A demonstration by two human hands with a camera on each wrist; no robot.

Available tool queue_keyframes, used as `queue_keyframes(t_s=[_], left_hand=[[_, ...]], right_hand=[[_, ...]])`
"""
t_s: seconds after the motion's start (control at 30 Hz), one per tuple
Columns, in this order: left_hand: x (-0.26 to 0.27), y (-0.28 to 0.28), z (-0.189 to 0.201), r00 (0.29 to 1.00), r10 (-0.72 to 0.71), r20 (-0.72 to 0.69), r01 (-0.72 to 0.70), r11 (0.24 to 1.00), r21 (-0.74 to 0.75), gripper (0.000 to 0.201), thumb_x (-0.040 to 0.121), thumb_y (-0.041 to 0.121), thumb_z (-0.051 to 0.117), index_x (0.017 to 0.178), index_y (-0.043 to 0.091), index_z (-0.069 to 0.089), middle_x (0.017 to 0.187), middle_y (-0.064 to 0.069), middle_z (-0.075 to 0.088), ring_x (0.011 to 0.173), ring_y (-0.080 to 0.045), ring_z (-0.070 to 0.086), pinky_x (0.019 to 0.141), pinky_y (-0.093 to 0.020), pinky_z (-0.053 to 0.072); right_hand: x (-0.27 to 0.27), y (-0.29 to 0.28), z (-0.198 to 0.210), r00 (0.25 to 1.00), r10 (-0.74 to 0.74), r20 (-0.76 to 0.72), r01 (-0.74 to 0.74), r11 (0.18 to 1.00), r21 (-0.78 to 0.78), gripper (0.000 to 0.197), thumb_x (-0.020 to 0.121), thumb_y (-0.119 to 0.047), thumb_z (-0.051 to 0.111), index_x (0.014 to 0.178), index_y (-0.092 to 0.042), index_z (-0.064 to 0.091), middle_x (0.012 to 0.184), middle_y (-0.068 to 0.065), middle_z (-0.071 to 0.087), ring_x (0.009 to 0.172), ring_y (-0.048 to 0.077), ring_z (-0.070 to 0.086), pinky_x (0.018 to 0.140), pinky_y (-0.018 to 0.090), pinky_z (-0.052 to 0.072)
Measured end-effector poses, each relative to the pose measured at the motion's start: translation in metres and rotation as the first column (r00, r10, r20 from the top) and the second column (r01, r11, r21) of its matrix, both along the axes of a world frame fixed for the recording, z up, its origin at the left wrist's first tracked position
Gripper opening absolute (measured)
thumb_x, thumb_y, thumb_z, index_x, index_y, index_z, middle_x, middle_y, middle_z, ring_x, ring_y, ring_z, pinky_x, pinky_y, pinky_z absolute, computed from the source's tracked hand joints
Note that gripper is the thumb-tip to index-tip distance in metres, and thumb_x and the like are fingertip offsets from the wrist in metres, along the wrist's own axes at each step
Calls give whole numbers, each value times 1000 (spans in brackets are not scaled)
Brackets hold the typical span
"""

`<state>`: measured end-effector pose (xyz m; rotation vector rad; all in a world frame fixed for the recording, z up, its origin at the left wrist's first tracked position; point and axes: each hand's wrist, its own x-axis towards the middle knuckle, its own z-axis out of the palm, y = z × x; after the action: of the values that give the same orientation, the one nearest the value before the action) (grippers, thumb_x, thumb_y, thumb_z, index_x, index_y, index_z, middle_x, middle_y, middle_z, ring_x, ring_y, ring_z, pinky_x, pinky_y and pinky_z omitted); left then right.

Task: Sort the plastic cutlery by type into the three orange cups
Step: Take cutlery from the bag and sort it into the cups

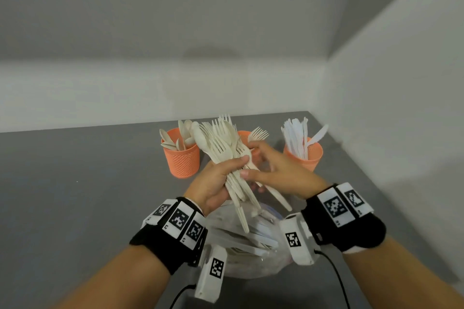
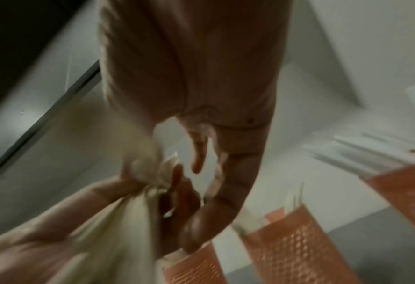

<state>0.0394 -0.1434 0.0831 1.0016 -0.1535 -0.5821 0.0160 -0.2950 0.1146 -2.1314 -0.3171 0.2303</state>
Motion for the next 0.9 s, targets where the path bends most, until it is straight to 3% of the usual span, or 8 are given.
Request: queue_keyframes(t_s=[0.13, 0.2, 0.27, 0.43, 0.57, 0.7, 0.77, 0.9], left_hand=[[-4, 0, -1, 996, -13, 91, 5, 996, 90, 21, 89, 14, 55, 98, -3, 61, 74, -18, 66, 62, -32, 63, 66, -39, 53], [-7, 0, 1, 993, 57, 107, -69, 991, 112, 15, 91, 10, 51, 88, 2, 63, 61, -10, 62, 53, -20, 60, 59, -30, 51], [-5, 2, 0, 987, 139, 83, -148, 982, 114, 13, 91, 6, 50, 84, 7, 61, 54, -2, 57, 48, -11, 54, 50, -21, 49], [-6, 6, 0, 985, 152, 80, -157, 985, 64, 12, 91, 7, 52, 90, 10, 64, 57, 0, 54, 49, -8, 52, 51, -20, 49], [-7, 8, 2, 965, 254, 66, -254, 967, -21, 17, 93, 7, 50, 106, 3, 60, 58, 2, 65, 47, -5, 58, 47, -18, 48], [-3, 16, 0, 940, 322, 114, -330, 942, 58, 8, 90, 4, 55, 90, 4, 63, 63, -3, 62, 43, -4, 49, 47, -17, 46], [-5, 17, -2, 943, 275, 185, -300, 946, 124, 7, 88, 5, 57, 84, 2, 63, 65, -9, 57, 46, -8, 51, 50, -19, 47], [-13, 11, -7, 960, 139, 243, -179, 972, 151, 13, 89, 7, 57, 79, 0, 62, 58, -9, 56, 54, -18, 54, 57, -25, 47]], right_hand=[[-1, 7, -9, 1000, 12, 10, -11, 997, -82, 41, 96, -21, 44, 134, -27, 31, 83, 5, 64, 54, 12, 60, 52, 21, 49], [-1, 4, -12, 998, -16, 59, 24, 992, -125, 36, 97, -21, 40, 133, -27, 32, 78, 9, 64, 53, 5, 55, 56, 19, 44], [-3, 3, -13, 994, -32, 109, 46, 991, -125, 33, 98, -22, 37, 131, -26, 38, 64, -3, 58, 53, -2, 50, 61, 15, 38], [-13, 8, -4, 998, -27, 55, 26, 1000, 5, 34, 97, -13, 36, 104, -45, 43, 50, -10, 50, 45, 0, 41, 54, 12, 34], [-18, 8, -13, 993, -56, -107, 57, 998, 8, 28, 94, -15, 38, 118, -27, 47, 55, 1, 55, 46, 8, 46, 49, 22, 39], [-20, 12, -18, 978, -108, -179, 134, 981, 139, 18, 97, -15, 37, 103, -14, 54, 77, 10, 65, 64, 16, 58, 66, 36, 51], [-20, 17, -17, 980, -133, -147, 165, 957, 236, 23, 99, -21, 36, 101, -14, 58, 84, 11, 64, 71, 18, 61, 70, 34, 52], [-20, 29, -19, 984, -168, -66, 180, 939, 292, 22, 99, -14, 37, 86, -13, 55, 70, 4, 58, 52, 14, 49, 49, 25, 44]])
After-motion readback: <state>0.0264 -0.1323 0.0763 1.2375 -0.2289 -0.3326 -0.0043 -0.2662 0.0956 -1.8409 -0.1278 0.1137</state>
